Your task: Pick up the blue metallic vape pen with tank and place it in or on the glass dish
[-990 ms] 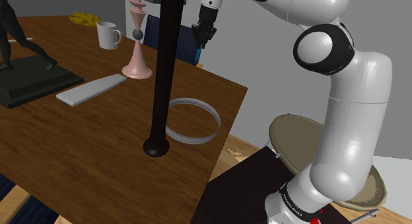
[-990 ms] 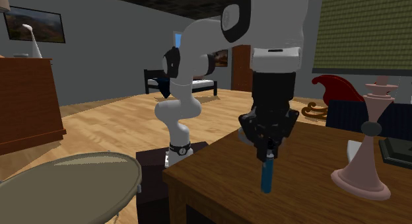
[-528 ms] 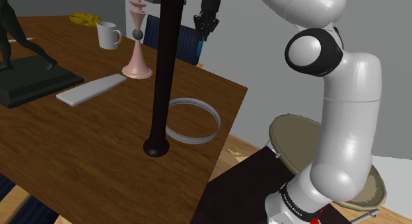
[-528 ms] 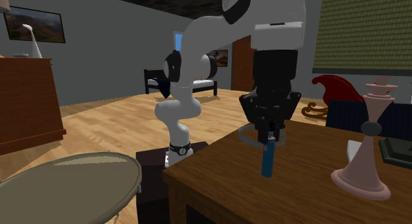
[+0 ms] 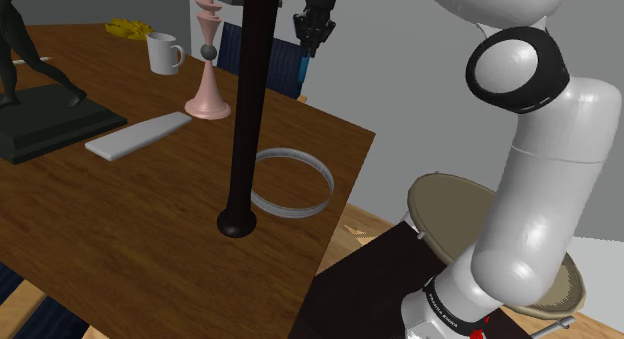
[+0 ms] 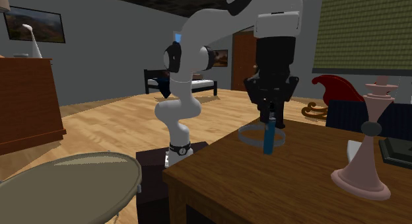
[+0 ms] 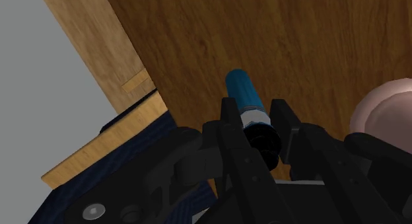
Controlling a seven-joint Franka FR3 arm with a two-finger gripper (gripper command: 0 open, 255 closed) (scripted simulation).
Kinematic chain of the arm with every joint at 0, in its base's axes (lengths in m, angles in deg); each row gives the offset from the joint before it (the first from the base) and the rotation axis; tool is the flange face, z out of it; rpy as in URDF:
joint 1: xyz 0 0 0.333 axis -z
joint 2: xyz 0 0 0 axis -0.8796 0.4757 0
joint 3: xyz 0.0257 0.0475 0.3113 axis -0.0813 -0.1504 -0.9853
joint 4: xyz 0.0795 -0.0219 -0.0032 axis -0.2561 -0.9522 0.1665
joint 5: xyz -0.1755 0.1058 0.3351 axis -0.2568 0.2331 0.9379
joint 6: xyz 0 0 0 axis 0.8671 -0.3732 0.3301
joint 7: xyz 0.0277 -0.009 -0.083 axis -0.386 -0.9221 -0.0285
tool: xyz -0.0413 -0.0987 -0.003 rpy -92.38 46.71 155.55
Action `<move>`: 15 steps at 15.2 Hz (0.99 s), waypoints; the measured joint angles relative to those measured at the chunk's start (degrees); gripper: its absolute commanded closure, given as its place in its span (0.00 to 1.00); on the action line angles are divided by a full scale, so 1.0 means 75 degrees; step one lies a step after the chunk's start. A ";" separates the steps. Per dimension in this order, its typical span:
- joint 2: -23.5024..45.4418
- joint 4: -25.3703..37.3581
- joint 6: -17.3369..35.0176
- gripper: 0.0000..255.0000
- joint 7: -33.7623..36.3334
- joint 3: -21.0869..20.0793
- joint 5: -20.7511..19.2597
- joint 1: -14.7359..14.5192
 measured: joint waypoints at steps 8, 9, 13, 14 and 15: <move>-0.2344 -0.3153 0.0820 1.00 0.0799 -0.0325 0.0189 -0.0398; -0.2560 -0.3404 0.0853 1.00 0.0915 -0.0379 0.0215 -0.0456; -0.3322 -0.4164 0.0862 1.00 0.1459 -0.0655 0.0334 -0.0726; -0.3529 -0.4373 0.0869 1.00 0.1563 -0.0710 0.0379 -0.0778; -0.3741 -0.4608 0.0899 1.00 0.1677 -0.0770 0.0422 -0.0833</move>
